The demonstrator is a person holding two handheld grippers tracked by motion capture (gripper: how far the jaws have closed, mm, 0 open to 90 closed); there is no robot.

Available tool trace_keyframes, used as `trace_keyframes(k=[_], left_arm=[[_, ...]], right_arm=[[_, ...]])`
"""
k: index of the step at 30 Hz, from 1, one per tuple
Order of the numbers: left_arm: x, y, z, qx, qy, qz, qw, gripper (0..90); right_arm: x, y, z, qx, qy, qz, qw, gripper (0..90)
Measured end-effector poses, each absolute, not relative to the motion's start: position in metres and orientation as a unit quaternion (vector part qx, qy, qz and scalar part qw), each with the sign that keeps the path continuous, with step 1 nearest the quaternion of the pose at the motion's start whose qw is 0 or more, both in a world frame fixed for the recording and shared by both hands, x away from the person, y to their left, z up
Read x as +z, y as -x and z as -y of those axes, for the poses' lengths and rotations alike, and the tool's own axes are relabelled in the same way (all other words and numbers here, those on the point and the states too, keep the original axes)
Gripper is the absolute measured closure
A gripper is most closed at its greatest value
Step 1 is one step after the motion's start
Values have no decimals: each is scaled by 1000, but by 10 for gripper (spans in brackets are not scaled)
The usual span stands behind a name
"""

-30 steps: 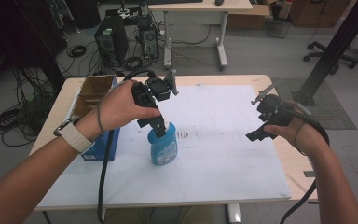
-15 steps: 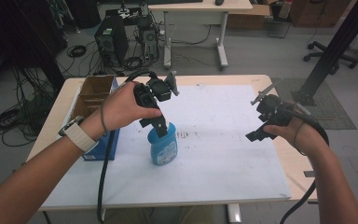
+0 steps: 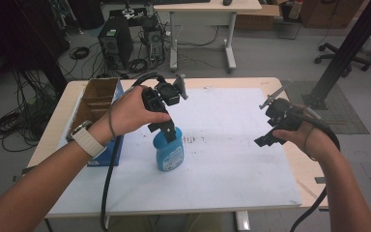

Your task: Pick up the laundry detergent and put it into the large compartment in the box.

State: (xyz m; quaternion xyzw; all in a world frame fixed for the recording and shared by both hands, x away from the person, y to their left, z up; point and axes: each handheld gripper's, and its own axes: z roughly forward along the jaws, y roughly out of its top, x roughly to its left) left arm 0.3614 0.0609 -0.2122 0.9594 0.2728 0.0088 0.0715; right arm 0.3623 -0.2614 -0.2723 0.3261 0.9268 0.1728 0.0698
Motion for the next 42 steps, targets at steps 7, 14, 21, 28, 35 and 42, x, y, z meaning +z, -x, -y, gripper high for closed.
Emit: trace_keyframes(k=[7,14,21,28,35,42], left_arm=[[-219,-364,-57,5,-959,-273,77,69],[-228,-366,-54,1,-959,-272,77,69],[-233,-368,-52,-1,-959,-271,81,70],[-241,-370,-52,0,-959,-271,77,72],[-249,-372,-51,3,-960,-270,73,74],[-258,-372,-48,4,-960,-270,70,76]], right_arm=[[-273,-362,261,172,-328,-926,68,115],[-274,-362,262,172,-330,-926,67,115],[-274,-362,263,171,-329,-926,66,115],[-275,-362,263,171,-329,-926,66,115],[-276,-362,262,171,-329,-927,66,115],[-276,-361,263,172,-329,-926,66,115]])
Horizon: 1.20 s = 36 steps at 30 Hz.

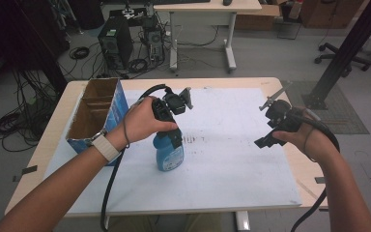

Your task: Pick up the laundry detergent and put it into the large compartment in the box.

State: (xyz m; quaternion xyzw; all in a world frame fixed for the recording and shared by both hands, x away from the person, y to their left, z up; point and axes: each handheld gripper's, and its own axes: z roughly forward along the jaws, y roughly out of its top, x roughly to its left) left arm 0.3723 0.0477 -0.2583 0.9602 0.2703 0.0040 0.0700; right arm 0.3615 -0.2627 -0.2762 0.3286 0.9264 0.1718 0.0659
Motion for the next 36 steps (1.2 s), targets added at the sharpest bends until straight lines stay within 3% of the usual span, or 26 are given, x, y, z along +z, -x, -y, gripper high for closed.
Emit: trace_keyframes(k=[20,36], left_arm=[[-276,-374,-43,7,-960,-272,59,81],[-281,-376,-47,8,-959,-277,56,150]], right_arm=[[-278,-359,266,172,-332,-925,64,115],[-278,-359,266,172,-333,-925,64,115]])
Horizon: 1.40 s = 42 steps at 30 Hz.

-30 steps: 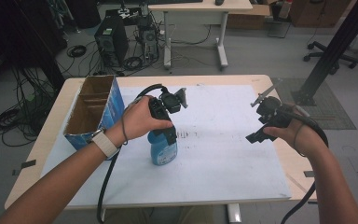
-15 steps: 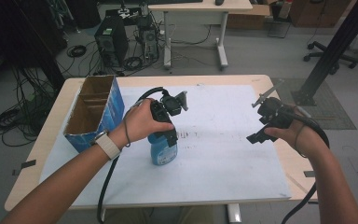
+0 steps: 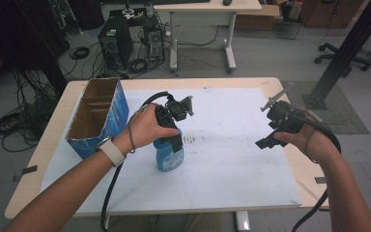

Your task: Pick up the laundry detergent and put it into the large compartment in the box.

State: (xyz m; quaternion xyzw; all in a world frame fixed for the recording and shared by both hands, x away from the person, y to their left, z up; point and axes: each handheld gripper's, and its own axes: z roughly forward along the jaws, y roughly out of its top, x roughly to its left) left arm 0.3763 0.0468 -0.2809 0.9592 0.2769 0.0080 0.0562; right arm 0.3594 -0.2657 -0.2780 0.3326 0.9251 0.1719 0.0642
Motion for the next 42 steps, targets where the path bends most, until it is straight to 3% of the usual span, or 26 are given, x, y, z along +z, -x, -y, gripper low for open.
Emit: trace_keyframes(k=[28,37,42], left_arm=[[-285,-380,-51,2,-953,-296,60,263],[-285,-379,-51,1,-954,-294,60,363],[-285,-379,-50,2,-954,-295,60,367]], right_arm=[[-278,-359,267,172,-336,-924,64,115],[-280,-359,267,172,-335,-924,62,115],[-281,-359,267,173,-335,-924,62,115]])
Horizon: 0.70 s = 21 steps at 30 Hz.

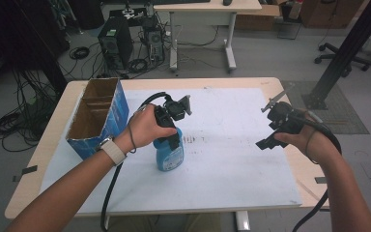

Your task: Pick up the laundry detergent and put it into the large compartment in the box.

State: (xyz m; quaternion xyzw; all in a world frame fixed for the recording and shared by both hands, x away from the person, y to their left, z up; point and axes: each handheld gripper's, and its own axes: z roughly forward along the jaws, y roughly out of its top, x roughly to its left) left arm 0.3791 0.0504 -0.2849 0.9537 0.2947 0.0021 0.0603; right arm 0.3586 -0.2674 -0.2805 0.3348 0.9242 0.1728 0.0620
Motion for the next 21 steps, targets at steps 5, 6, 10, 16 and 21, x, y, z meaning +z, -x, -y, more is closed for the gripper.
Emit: trace_keyframes(k=[5,6,10,16,21], left_arm=[[-285,-378,-50,5,-953,-298,60,368],[-285,-378,-50,5,-952,-300,61,368],[-284,-379,-50,5,-952,-301,60,370],[-281,-378,-48,1,-950,-308,57,372],[-274,-377,-50,-2,-947,-314,62,373]], right_arm=[[-281,-358,268,171,-337,-924,62,116],[-280,-358,268,172,-336,-924,63,115],[-280,-357,268,173,-335,-924,63,116],[-279,-357,268,173,-336,-924,63,116],[-278,-356,269,175,-335,-924,64,116]])
